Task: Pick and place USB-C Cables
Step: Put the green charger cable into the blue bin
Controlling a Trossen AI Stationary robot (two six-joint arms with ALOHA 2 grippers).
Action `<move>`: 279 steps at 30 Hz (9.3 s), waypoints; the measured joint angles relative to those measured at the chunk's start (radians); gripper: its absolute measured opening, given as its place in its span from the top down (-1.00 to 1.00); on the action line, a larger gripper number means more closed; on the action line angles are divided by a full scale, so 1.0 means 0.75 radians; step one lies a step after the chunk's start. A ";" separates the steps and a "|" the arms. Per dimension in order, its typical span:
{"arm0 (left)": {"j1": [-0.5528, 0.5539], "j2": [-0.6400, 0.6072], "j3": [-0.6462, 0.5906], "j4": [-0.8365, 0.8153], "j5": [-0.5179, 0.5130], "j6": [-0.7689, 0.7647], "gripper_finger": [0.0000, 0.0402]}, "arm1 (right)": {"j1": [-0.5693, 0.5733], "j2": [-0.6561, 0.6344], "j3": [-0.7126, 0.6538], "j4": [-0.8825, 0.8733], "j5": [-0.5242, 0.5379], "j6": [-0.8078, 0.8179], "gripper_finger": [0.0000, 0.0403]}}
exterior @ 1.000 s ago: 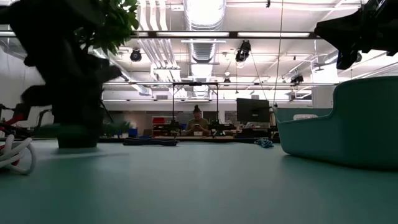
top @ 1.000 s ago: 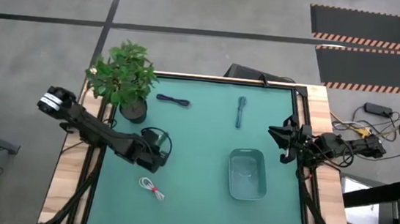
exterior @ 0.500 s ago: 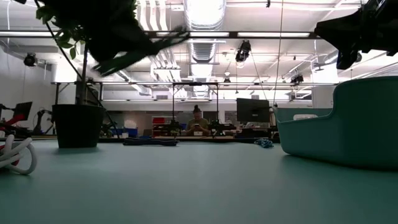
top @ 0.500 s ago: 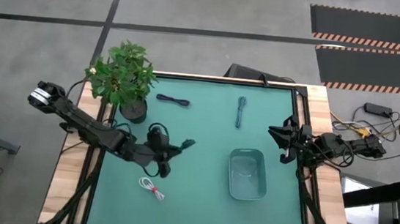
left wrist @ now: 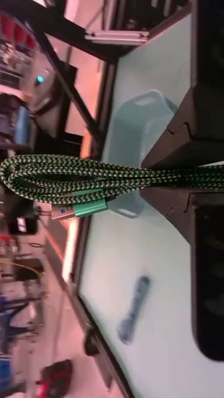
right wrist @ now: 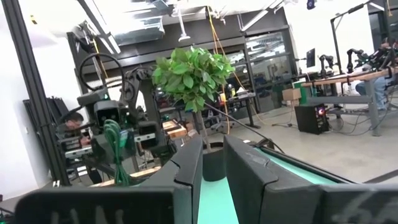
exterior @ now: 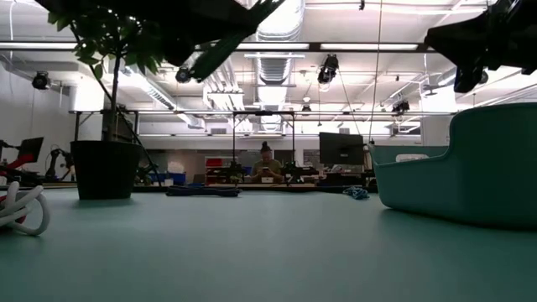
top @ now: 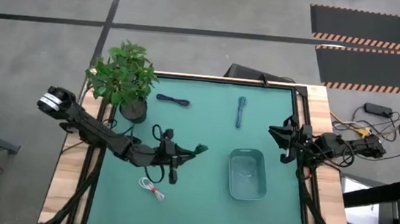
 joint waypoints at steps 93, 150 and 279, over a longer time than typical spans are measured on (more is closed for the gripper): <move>0.040 0.153 0.089 0.515 0.005 0.617 0.91 | -0.001 1.708 0.847 0.902 -0.462 -0.394 -0.02; 0.069 -0.130 0.079 0.119 0.010 0.691 -0.10 | -0.017 1.562 1.569 -0.872 -0.241 0.353 0.86; -0.205 -1.141 -0.108 -0.633 -0.171 0.744 -0.10 | -0.119 2.290 1.543 -1.628 -0.866 1.913 0.60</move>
